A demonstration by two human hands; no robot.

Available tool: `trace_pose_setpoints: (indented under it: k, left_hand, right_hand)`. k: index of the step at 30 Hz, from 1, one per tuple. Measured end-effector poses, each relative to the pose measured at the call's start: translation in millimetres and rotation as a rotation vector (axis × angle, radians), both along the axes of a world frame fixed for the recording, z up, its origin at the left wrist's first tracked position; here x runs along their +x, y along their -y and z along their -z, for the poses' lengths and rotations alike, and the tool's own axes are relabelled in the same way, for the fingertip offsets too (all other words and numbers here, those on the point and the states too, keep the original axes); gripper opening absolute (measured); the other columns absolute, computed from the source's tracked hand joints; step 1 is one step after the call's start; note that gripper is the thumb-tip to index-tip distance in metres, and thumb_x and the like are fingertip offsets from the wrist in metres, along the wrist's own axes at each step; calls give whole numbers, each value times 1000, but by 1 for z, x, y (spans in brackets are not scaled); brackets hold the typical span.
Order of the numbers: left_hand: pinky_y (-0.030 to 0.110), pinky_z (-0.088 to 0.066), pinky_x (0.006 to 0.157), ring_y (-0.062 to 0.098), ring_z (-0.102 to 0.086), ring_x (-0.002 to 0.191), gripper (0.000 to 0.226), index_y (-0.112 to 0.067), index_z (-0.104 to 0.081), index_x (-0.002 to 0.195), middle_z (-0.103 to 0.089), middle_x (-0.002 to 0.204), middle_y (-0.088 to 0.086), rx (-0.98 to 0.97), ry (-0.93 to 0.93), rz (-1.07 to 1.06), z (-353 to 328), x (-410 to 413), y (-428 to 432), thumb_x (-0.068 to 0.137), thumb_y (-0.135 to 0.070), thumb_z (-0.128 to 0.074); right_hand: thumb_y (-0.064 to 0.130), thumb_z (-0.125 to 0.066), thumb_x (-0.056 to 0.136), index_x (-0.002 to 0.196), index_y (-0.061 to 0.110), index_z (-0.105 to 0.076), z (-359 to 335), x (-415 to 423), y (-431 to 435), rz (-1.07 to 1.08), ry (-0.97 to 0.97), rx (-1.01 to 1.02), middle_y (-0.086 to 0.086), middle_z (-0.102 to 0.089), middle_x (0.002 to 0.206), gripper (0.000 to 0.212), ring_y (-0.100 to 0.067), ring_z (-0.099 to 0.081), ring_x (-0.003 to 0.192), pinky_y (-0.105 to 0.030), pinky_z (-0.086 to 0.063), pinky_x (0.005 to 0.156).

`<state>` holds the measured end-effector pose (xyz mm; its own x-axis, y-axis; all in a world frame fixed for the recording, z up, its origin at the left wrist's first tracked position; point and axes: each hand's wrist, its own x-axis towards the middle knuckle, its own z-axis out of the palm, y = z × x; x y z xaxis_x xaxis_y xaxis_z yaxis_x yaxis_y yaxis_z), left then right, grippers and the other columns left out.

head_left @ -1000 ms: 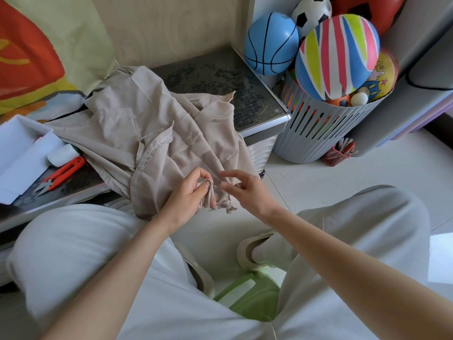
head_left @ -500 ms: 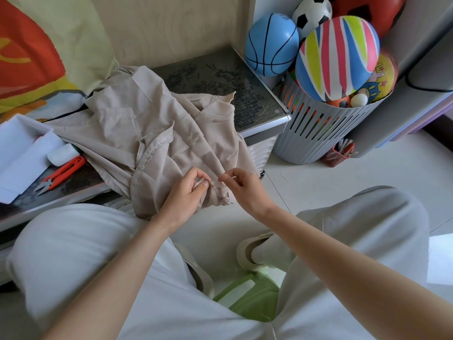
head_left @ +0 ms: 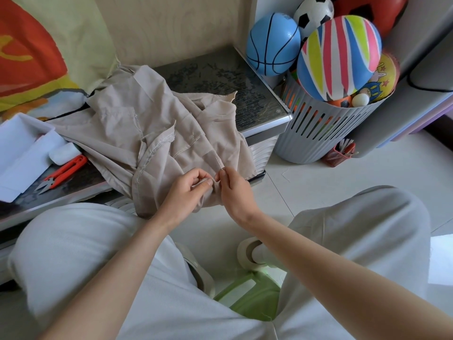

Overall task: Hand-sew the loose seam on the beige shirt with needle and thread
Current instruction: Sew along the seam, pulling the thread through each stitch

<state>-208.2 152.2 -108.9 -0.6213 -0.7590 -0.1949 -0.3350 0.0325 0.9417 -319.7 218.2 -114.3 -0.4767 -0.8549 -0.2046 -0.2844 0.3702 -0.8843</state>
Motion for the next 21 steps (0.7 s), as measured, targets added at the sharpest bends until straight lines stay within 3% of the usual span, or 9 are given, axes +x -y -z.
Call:
trace_pose_setpoints:
  k: [4,6,10,12,15,21]
  left_hand:
    - [14,-31,47,2,-38,47,8,-10,-58,87,-51,58,-10,67,-2,36,-3,1,0,94,-10,-53]
    - [14,-30,43,3,-38,46,2,-10,-58,91,-49,54,-11,113,15,50,-3,1,0,93,-10,-56]
    - [15,-34,45,7,-41,48,6,-10,-59,85,-50,52,-11,116,67,57,2,4,1,90,-12,-61]
    - [17,-38,54,7,-46,54,12,-15,-60,78,-53,55,-12,40,105,48,6,6,2,90,-12,-61]
    - [18,-39,66,7,-47,65,16,-21,-61,77,-57,69,-8,-72,135,22,10,8,6,91,-12,-60]
    - [9,-36,61,-4,-45,61,23,-20,-57,82,-51,70,-3,39,1,-53,-2,5,3,97,-5,-47]
  right_hand:
    - [17,-31,101,74,28,-44,2,-5,2,58,-6,-34,9,-44,60,32,-17,-45,57,-37,-45,59]
    - [19,-31,101,74,31,-44,2,-9,1,65,-9,-44,12,-46,60,33,-22,-51,59,-48,-51,63]
    - [22,-28,102,82,38,-50,2,-15,-2,15,-5,-55,4,-55,64,33,-39,-65,74,-56,-52,69]
    - [19,-28,102,95,33,-56,2,-18,-4,-8,-10,-82,-2,-55,62,32,-42,-62,70,-53,-52,68]
    - [11,-28,102,115,15,-59,1,-22,-8,-32,-11,-114,4,-45,61,34,-45,-58,68,-51,-53,70]
    - [3,-27,100,121,14,-55,-1,-22,-11,-58,37,-111,-3,-48,73,37,-40,-56,71,-42,-55,72]
